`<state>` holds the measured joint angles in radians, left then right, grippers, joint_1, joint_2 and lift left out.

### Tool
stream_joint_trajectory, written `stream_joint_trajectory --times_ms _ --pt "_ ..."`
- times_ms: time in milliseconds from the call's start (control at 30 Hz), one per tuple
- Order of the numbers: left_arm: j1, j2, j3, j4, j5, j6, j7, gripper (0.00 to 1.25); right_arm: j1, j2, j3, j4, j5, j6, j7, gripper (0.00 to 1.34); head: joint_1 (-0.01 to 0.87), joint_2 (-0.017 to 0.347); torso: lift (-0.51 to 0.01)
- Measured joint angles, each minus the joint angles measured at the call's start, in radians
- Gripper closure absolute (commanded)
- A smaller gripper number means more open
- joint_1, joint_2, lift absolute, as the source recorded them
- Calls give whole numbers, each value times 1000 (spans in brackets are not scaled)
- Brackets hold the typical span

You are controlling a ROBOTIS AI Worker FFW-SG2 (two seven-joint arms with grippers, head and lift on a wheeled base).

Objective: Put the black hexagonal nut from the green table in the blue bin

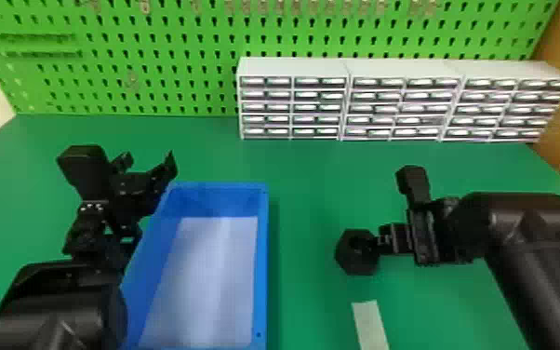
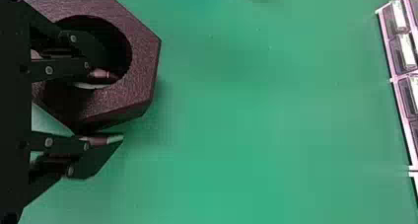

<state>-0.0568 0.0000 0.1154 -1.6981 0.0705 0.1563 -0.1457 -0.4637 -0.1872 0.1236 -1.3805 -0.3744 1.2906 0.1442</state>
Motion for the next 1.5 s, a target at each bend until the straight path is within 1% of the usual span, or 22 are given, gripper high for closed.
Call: stream_joint_trajectory --times_ms 100,567,1500 --pt "0 0 0 0 0 0 0 433 -2 1 -3 1 2 10 0 1058 686 51 -97" --pt "3 0 2 0 4 0 0 433 12 3 -19 -9 -1 6 0 1058 686 51 -97" --pt "6 0 5 0 3 0 0 433 24 4 -59 -157 -16 -44 0 1058 686 51 -97"
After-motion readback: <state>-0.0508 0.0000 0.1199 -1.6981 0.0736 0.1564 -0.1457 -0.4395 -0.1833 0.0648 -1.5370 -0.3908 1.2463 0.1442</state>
